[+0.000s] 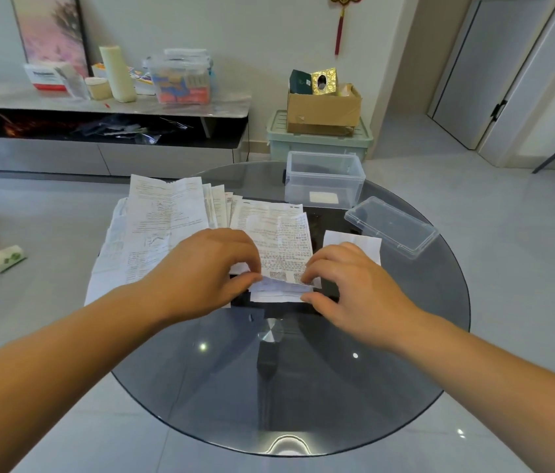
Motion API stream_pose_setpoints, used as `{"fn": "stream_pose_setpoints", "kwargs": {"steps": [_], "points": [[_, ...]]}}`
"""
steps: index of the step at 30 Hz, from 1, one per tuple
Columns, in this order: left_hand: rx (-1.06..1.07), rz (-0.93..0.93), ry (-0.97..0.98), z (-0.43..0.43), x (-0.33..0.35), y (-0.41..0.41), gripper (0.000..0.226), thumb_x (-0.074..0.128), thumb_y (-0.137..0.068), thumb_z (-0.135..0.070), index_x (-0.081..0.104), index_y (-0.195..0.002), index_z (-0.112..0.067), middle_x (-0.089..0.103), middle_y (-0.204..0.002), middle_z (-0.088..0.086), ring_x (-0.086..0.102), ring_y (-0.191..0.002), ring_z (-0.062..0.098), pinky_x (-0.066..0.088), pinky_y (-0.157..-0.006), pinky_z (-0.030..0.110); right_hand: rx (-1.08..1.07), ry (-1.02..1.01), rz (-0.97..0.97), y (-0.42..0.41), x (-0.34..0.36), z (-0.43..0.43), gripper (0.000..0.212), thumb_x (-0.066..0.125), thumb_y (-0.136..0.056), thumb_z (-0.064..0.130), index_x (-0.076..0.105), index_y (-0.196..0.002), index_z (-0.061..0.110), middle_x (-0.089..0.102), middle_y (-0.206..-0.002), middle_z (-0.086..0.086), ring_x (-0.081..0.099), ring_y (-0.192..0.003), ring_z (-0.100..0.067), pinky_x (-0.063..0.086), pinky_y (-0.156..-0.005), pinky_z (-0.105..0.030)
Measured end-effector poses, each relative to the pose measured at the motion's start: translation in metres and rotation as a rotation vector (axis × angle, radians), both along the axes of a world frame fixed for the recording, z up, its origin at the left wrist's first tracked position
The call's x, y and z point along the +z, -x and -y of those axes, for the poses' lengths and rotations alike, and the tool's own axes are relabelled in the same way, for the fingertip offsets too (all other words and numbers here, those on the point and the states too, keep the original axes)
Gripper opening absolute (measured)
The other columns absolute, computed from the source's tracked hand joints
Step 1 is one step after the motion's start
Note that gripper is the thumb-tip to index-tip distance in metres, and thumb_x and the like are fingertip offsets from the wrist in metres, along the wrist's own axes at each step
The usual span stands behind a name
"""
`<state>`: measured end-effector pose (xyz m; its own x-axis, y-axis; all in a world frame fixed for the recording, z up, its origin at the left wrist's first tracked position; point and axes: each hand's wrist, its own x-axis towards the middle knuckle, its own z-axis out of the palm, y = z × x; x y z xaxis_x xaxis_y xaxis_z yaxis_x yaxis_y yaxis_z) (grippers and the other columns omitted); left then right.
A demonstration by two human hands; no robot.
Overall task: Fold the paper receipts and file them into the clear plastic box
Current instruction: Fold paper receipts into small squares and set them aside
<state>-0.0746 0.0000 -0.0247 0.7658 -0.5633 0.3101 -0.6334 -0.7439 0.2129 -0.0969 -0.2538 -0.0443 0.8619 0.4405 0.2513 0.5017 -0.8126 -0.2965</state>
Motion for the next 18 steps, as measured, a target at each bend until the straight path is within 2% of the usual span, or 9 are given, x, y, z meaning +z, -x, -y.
{"fn": "stream_pose_setpoints", "kwargs": {"steps": [5, 9, 12, 14, 18], "points": [[-0.099, -0.032, 0.035, -0.006, 0.009, 0.038, 0.014, 0.055, -0.093, -0.043, 0.065, -0.094, -0.034, 0.066, -0.105, -0.016, 0.063, -0.089, 0.003, 0.058, -0.074, 0.023, 0.059, -0.029, -0.005, 0.019, 0.010, 0.002, 0.035, 0.069, -0.087, 0.048, 0.067, -0.113, 0.026, 0.062, -0.116, 0.014, 0.052, -0.110, -0.008, 0.045, -0.094, -0.024], [-0.161, -0.130, 0.006, -0.011, 0.007, 0.073, 0.003, 0.054, -0.097, -0.041, 0.053, -0.099, -0.039, 0.064, -0.110, -0.019, 0.049, -0.080, -0.021, 0.045, -0.067, 0.008, 0.151, 0.001, -0.133, 0.047, 0.014, 0.008, 0.047, 0.063, -0.087, 0.057, 0.061, -0.125, 0.029, 0.059, -0.126, 0.019, 0.048, -0.117, 0.001, 0.036, -0.097, -0.008], [-0.181, -0.217, -0.009, -0.010, 0.001, 0.091, 0.010, 0.042, -0.098, -0.049, 0.045, -0.104, -0.042, 0.059, -0.108, -0.021, 0.051, -0.081, -0.011, 0.047, -0.069, 0.016, 0.194, 0.025, -0.190, 0.068, 0.013, 0.013, 0.053, 0.053, -0.085, 0.065, 0.055, -0.129, 0.035, 0.055, -0.128, 0.023, 0.048, -0.118, 0.003, 0.039, -0.099, -0.012], [-0.208, -0.239, -0.038, -0.009, -0.007, 0.098, 0.015, 0.043, -0.097, -0.051, 0.045, -0.108, -0.041, 0.059, -0.110, -0.020, 0.056, -0.087, -0.001, 0.050, -0.075, 0.023, 0.208, 0.037, -0.223, 0.080, 0.010, 0.015, 0.054, 0.052, -0.086, 0.066, 0.052, -0.131, 0.036, 0.053, -0.130, 0.024, 0.047, -0.120, 0.003, 0.041, -0.101, -0.017], [-0.127, -0.124, -0.105, -0.007, -0.026, 0.097, 0.052, 0.051, -0.088, -0.068, 0.050, -0.127, -0.033, 0.058, -0.125, -0.014, 0.058, -0.108, 0.009, 0.052, -0.092, 0.028, 0.228, 0.059, -0.227, 0.090, 0.002, 0.015, 0.060, 0.054, -0.086, 0.067, 0.050, -0.136, 0.034, 0.051, -0.136, 0.022, 0.043, -0.126, 0.002, 0.040, -0.106, -0.022]]}}
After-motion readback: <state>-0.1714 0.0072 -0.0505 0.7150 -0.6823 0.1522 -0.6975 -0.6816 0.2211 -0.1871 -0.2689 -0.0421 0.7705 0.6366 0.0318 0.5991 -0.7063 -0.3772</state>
